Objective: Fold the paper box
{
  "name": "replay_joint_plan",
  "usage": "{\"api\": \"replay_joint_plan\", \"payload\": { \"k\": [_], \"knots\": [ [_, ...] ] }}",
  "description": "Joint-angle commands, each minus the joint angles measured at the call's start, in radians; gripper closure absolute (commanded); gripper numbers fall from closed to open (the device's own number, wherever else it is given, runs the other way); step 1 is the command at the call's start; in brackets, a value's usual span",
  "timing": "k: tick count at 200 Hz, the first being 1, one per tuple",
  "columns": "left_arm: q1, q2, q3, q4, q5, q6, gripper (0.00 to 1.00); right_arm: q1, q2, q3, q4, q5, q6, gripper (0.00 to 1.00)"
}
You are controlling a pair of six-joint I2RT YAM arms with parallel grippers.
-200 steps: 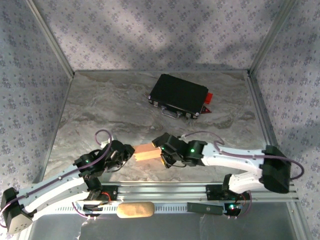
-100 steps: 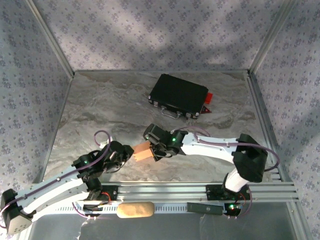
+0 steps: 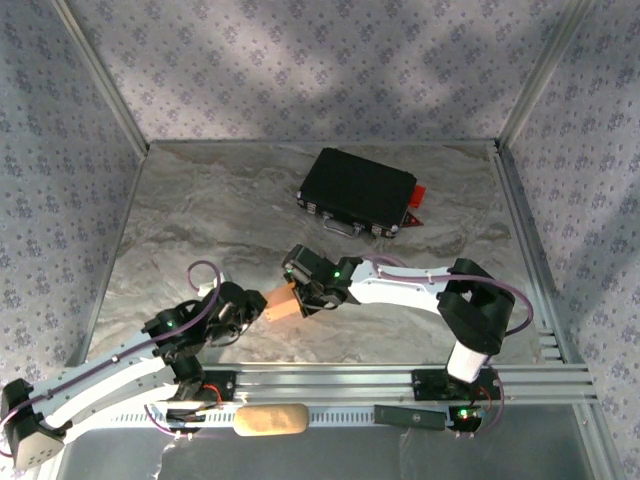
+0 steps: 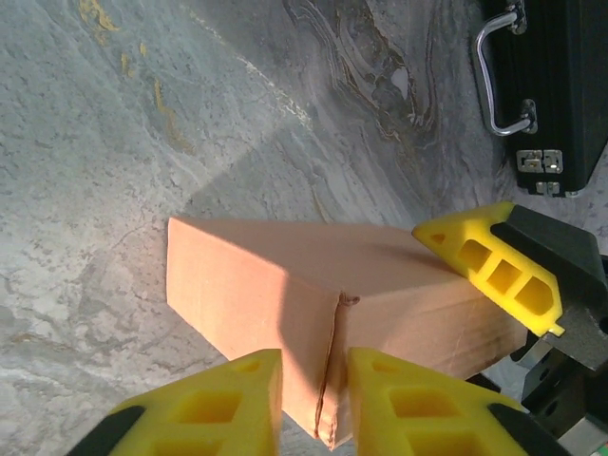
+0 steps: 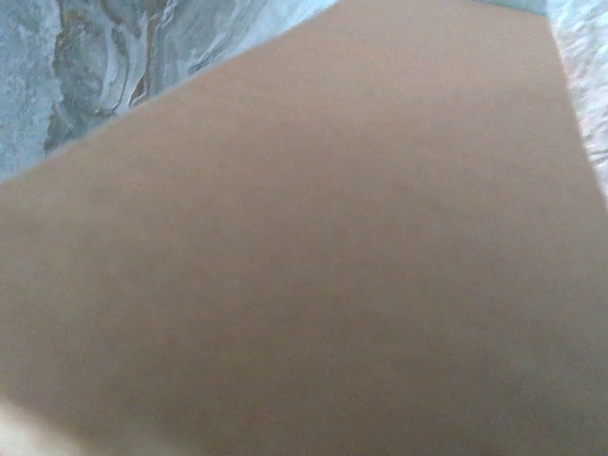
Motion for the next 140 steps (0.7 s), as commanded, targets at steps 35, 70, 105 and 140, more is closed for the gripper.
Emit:
{"api": "replay_joint_plan", "payload": {
  "k": [35, 70, 105, 140],
  "knots": [
    [-0.009, -0.094, 0.161, -0.172, -0.095, 0.104, 0.61, -0.046, -0.002, -0.178, 0.408, -0.108, -0.265, 0.53],
    [-0.007, -0.115, 0.174, -0.198, -0.115, 0.117, 0.61, -0.045, -0.033, -0.313, 0.645, -0.080, -0.395, 0.52],
    [-0.007, -0.121, 0.169, -0.180, -0.119, 0.134, 0.61, -0.079, -0.005, -0.328, 0.683, -0.118, -0.547, 0.50],
    [-0.006, -0.119, 0.175, -0.172, -0.119, 0.153, 0.60, -0.112, 0.052, -0.348, 0.726, -0.167, -0.568, 0.37]
  ]
}}
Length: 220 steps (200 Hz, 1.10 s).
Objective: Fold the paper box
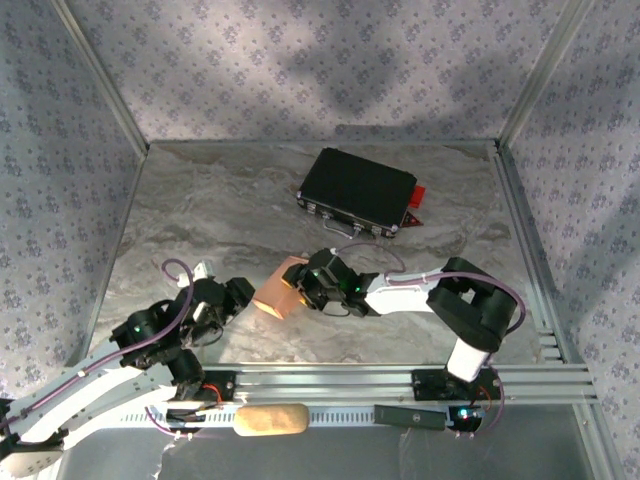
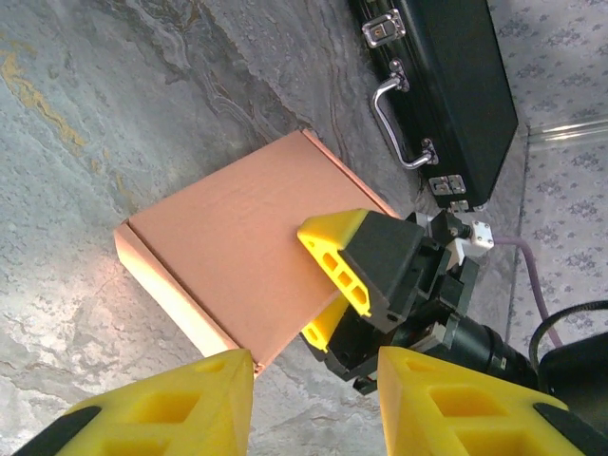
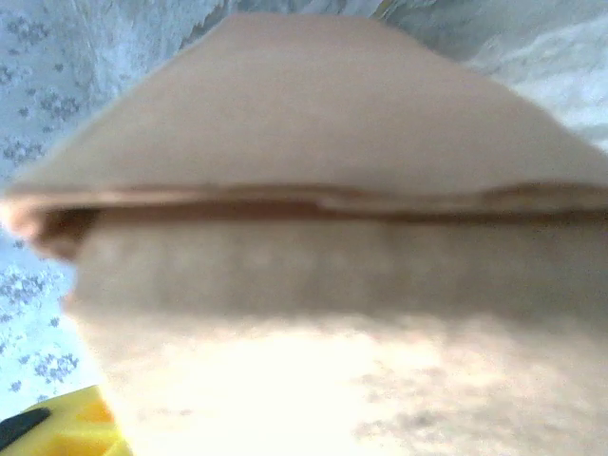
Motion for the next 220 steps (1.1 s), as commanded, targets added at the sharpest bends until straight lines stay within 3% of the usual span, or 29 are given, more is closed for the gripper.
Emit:
{"api": "replay_joint_plan", "payload": {
  "k": [1, 28, 70, 109, 119, 137, 161, 168, 199, 210, 220],
  "knots": [
    [-0.002, -0.003, 0.016, -0.007, -0.025, 0.037, 0.60, -0.022, 0.052, -0.022, 0.049, -0.049, -0.068, 0.36],
    [0.000, -0.006, 0.022, -0.015, -0.023, 0.045, 0.60, -0.038, 0.048, -0.007, -0.009, -0.090, -0.078, 0.22],
    [0.017, -0.012, 0.034, -0.025, -0.023, 0.067, 0.59, -0.033, -0.134, 0.013, -0.344, 0.036, -0.125, 0.03],
    [0.090, 0.010, 0.063, -0.032, 0.021, 0.122, 0.57, -0.053, -0.322, 0.022, -0.625, 0.215, -0.164, 0.01],
    [0.124, 0.022, 0.082, -0.032, 0.048, 0.154, 0.56, -0.059, -0.375, 0.044, -0.686, 0.282, -0.237, 0.01],
    [0.218, 0.058, 0.126, -0.029, 0.124, 0.252, 0.52, -0.069, -0.452, 0.114, -0.820, 0.414, -0.425, 0.01],
    [0.391, 0.136, 0.210, -0.061, 0.226, 0.398, 0.16, -0.077, -0.581, 0.145, -0.943, 0.631, -0.647, 0.01],
    [0.456, 0.156, 0.227, -0.064, 0.253, 0.443, 0.01, -0.078, -0.624, 0.143, -0.971, 0.713, -0.697, 0.01],
    [0.726, 0.217, 0.247, 0.009, 0.380, 0.631, 0.00, -0.138, -0.833, 0.079, -1.081, 0.992, -0.783, 0.01],
    [0.779, 0.237, 0.245, 0.017, 0.321, 0.686, 0.00, -0.164, -0.904, 0.038, -1.088, 1.094, -0.786, 0.01],
    [0.795, 0.250, 0.236, 0.017, 0.180, 0.711, 0.00, -0.201, -0.966, -0.013, -1.052, 1.164, -0.829, 0.01]
  ]
}}
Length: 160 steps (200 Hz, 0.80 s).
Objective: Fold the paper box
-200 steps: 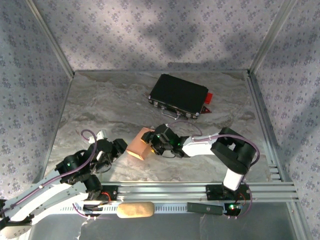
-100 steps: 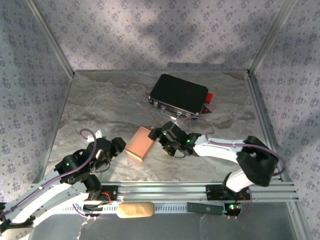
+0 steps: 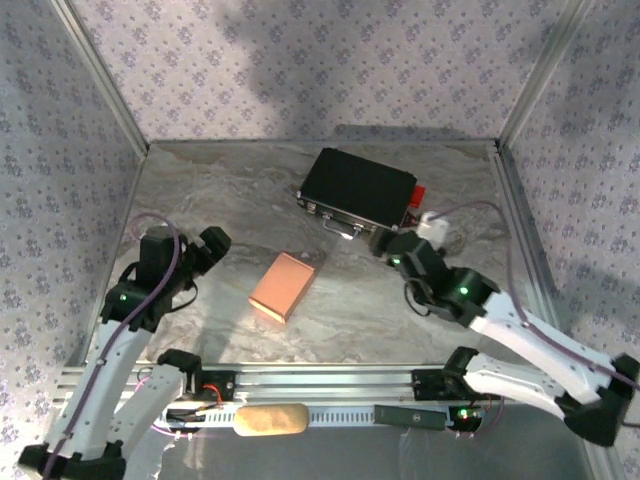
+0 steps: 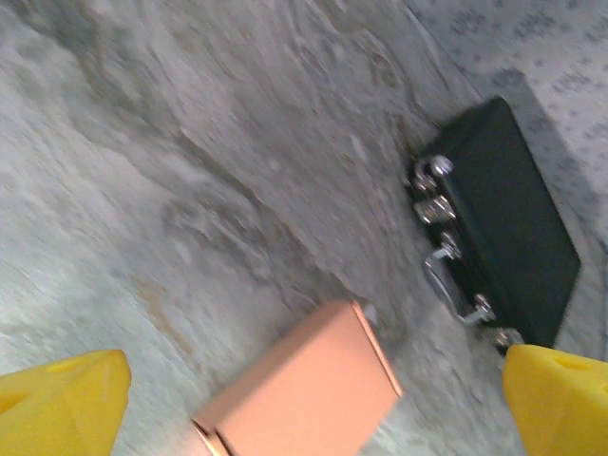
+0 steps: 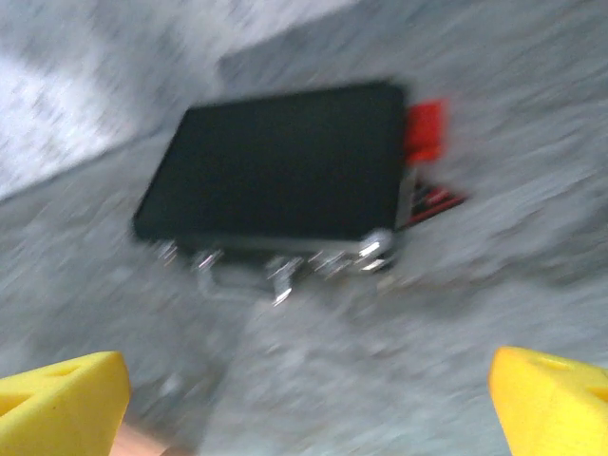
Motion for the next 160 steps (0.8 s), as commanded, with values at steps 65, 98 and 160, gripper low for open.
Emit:
{"api": "replay_joint_plan", "payload": {
  "k": [65, 98, 160],
  "knots": [
    [0.120, 0.068, -0.411, 0.703, -0.402, 0.615, 0.00, -0.494, -0.277, -0.593, 0.725, -0.041, -0.758, 0.01],
    [0.135, 0.256, -0.509, 1.063, -0.310, 0.827, 0.00, -0.679, -0.093, -0.647, 0.890, -0.223, -0.741, 0.01],
    [0.182, 0.562, -0.476, 1.351, -0.231, 0.877, 0.00, -0.762, 0.222, -0.673, 1.267, -0.304, -0.759, 0.01]
  ]
}}
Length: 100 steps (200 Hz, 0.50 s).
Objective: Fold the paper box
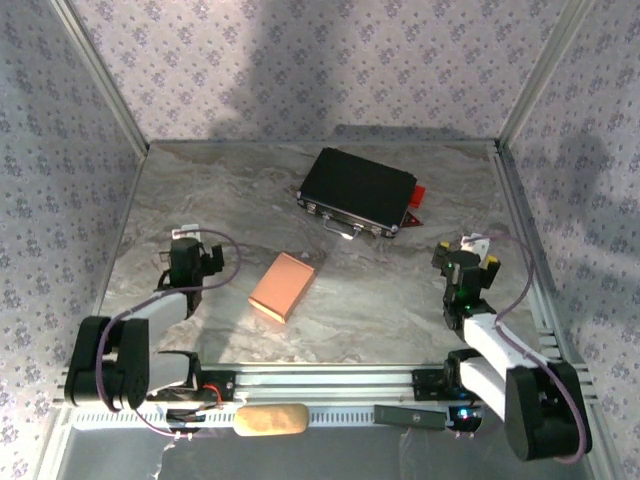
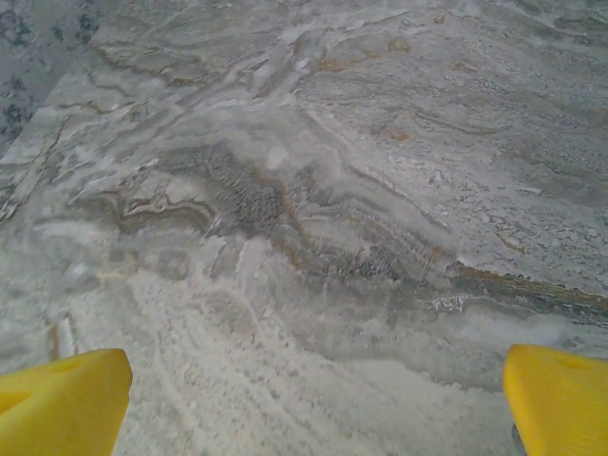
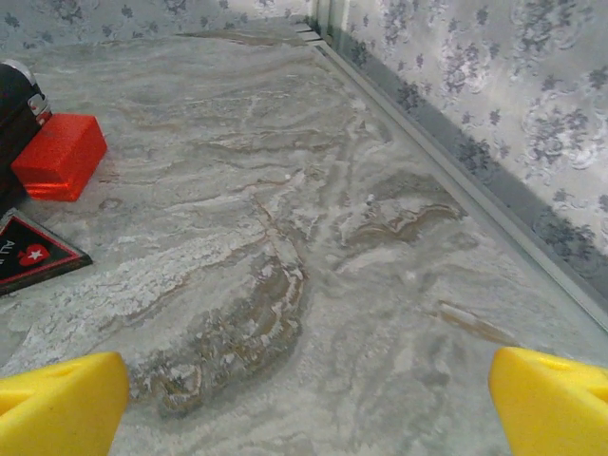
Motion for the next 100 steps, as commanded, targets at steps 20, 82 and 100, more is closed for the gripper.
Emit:
{"api": "replay_joint_plan", "payload": {
  "k": [20, 82, 100],
  "knots": [
    [0.043, 0.079, 0.048, 0.253, 0.053, 0.060, 0.00, -0.038, 0.164, -0.010, 0.328, -0.082, -0.059, 0.01],
    [0.057, 0.295, 0.012, 0.558, 0.113, 0.035, 0.00, -0.056, 0.379, 0.028, 0.521, -0.199, -0.161, 0.01],
    [0.064, 0.276, 0.039, 0.480, 0.114, 0.026, 0.00, -0.055, 0.456, 0.033, 0.578, -0.215, -0.176, 0.01]
  ]
}}
